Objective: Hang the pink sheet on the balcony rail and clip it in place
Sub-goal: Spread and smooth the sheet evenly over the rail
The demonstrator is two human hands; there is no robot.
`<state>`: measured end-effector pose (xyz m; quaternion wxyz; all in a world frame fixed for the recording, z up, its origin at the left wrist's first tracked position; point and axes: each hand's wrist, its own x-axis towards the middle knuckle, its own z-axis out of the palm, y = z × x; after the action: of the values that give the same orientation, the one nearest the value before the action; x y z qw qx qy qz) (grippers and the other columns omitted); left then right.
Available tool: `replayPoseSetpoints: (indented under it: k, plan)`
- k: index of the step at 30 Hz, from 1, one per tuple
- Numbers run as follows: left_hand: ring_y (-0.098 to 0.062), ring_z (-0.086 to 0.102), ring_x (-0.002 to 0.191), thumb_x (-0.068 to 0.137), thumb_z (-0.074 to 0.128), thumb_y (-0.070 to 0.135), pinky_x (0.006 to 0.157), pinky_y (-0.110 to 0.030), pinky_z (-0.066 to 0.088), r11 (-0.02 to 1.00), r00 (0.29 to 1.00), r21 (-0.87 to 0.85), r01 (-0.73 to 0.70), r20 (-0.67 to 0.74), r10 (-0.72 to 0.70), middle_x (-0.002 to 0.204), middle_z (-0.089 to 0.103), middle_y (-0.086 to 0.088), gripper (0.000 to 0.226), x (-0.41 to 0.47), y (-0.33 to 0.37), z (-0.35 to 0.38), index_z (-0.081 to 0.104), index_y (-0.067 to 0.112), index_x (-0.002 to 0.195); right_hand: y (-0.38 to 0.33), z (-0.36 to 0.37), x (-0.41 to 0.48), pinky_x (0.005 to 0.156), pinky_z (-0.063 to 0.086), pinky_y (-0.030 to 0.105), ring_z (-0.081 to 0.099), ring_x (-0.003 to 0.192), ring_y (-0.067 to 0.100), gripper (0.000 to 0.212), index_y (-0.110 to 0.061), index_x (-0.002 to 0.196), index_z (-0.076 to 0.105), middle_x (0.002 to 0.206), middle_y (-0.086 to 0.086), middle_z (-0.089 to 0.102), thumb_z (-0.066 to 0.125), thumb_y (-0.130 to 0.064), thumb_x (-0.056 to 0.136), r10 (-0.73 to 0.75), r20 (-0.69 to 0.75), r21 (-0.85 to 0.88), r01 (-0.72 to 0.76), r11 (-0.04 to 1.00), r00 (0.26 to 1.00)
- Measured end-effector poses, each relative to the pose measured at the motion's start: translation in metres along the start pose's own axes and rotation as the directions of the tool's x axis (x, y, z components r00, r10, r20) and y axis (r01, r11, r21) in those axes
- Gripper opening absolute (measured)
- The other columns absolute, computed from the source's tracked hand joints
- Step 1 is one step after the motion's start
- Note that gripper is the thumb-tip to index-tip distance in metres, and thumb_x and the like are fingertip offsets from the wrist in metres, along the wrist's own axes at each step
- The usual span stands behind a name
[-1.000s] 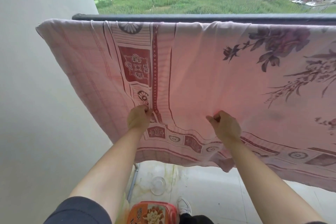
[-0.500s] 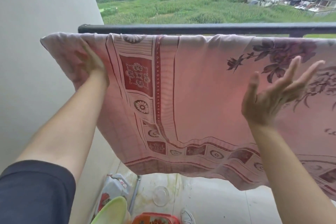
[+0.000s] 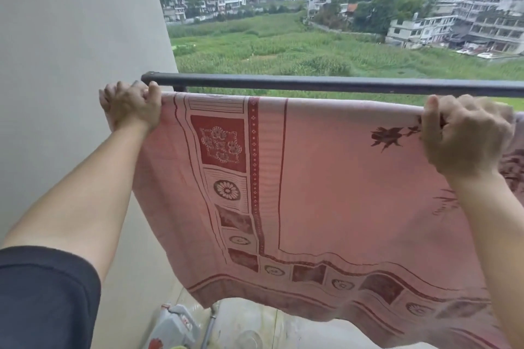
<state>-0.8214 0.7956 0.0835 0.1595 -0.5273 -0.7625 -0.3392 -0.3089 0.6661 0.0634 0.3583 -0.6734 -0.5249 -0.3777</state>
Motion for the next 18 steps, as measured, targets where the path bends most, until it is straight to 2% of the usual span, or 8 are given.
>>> replayPoseSetpoints:
  k: [2, 4, 6, 8, 10, 11, 14, 18]
  plan:
    - [-0.040, 0.040, 0.125, 0.095, 0.023, 0.050, 0.111, -0.057, 0.022, 1.000, 1.000, 0.005, 0.018, 0.009, -0.018, 0.121, 0.056, -0.029, 0.064, -0.003, 0.010, -0.002, 0.067, 0.005, 0.109, 0.005, 0.001, 0.001, 0.084, 0.037, 0.043, 0.058, 0.076, 0.036, 0.060, -0.005, 0.081, 0.065, 0.079, 0.021, 0.066, 0.027, -0.045, 0.106, 0.016, 0.023, 0.021, -0.016, 1.000, 1.000]
    - [-0.037, 0.042, 0.126, 0.098, 0.019, 0.052, 0.112, -0.058, 0.020, 1.000, 0.999, -0.025, -0.005, -0.034, 0.005, 0.123, 0.057, -0.026, 0.066, -0.015, 0.026, -0.006, 0.065, 0.006, 0.107, 0.003, 0.002, 0.001, 0.097, 0.036, 0.045, 0.060, 0.089, 0.036, 0.057, -0.006, 0.094, 0.068, 0.094, 0.021, 0.069, 0.030, -0.046, 0.106, -0.008, 0.050, 0.087, 0.003, 0.996, 0.999]
    - [-0.034, 0.050, 0.116, 0.101, 0.015, 0.051, 0.112, -0.057, 0.021, 0.973, 0.978, -0.125, -0.193, -0.105, 0.180, 0.114, 0.061, -0.021, 0.066, -0.037, 0.064, -0.010, 0.064, 0.006, 0.100, 0.016, -0.004, 0.001, 0.112, 0.027, 0.047, 0.059, 0.108, 0.034, 0.052, -0.009, 0.114, 0.067, 0.116, 0.019, 0.067, 0.032, -0.047, 0.105, -0.021, 0.045, 0.099, 0.016, 0.995, 0.999]
    - [-0.031, 0.059, 0.097, 0.104, 0.014, 0.050, 0.107, -0.054, 0.029, 0.879, 0.895, -0.173, -0.444, -0.130, 0.427, 0.098, 0.067, -0.016, 0.064, -0.067, 0.114, -0.012, 0.064, 0.010, 0.095, 0.040, -0.013, -0.001, 0.117, 0.022, 0.048, 0.055, 0.119, 0.034, 0.056, -0.013, 0.128, 0.062, 0.126, 0.017, 0.064, 0.029, -0.051, 0.104, 0.006, 0.096, 0.057, -0.012, 0.998, 0.995]
    - [-0.029, 0.061, 0.076, 0.103, 0.012, 0.053, 0.091, -0.047, 0.041, 0.790, 0.808, -0.169, -0.589, -0.129, 0.575, 0.084, 0.068, -0.013, 0.068, -0.099, 0.160, -0.010, 0.064, 0.012, 0.090, 0.071, -0.026, -0.006, 0.118, 0.022, 0.049, 0.050, 0.127, 0.034, 0.063, -0.016, 0.140, 0.053, 0.135, 0.017, 0.059, 0.023, -0.059, 0.103, 0.014, 0.221, -0.010, -0.012, 1.000, 0.975]
    - [-0.029, 0.059, 0.071, 0.103, 0.013, 0.052, 0.083, -0.045, 0.041, 0.786, 0.800, -0.149, -0.600, -0.132, 0.585, 0.080, 0.067, -0.015, 0.068, -0.112, 0.174, -0.009, 0.064, 0.010, 0.086, 0.085, -0.032, -0.009, 0.119, 0.021, 0.050, 0.045, 0.133, 0.033, 0.066, -0.018, 0.145, 0.046, 0.142, 0.016, 0.053, 0.021, -0.062, 0.102, -0.006, 0.289, -0.039, 0.018, 0.999, 0.957]
    - [-0.035, 0.058, 0.081, 0.104, 0.023, 0.045, 0.086, -0.047, 0.037, 0.851, 0.863, -0.145, -0.505, -0.110, 0.493, 0.090, 0.067, -0.023, 0.061, -0.144, 0.206, -0.010, 0.065, 0.003, 0.091, 0.127, -0.054, -0.015, 0.122, 0.015, 0.050, 0.029, 0.146, 0.032, 0.070, -0.022, 0.154, 0.030, 0.157, 0.015, 0.034, 0.019, -0.065, 0.100, 0.014, 0.417, -0.105, 0.034, 0.994, 0.909]
    - [-0.036, 0.055, 0.103, 0.101, 0.022, 0.046, 0.106, -0.055, 0.027, 0.779, 0.803, -0.218, -0.587, -0.040, 0.594, 0.111, 0.065, -0.018, 0.056, -0.195, 0.262, -0.017, 0.063, 0.009, 0.114, 0.177, -0.078, -0.013, 0.124, 0.007, 0.049, 0.017, 0.151, 0.029, 0.071, -0.024, 0.157, 0.024, 0.163, 0.014, 0.022, 0.019, -0.066, 0.099, 0.087, 0.523, -0.159, -0.003, 0.987, 0.848]
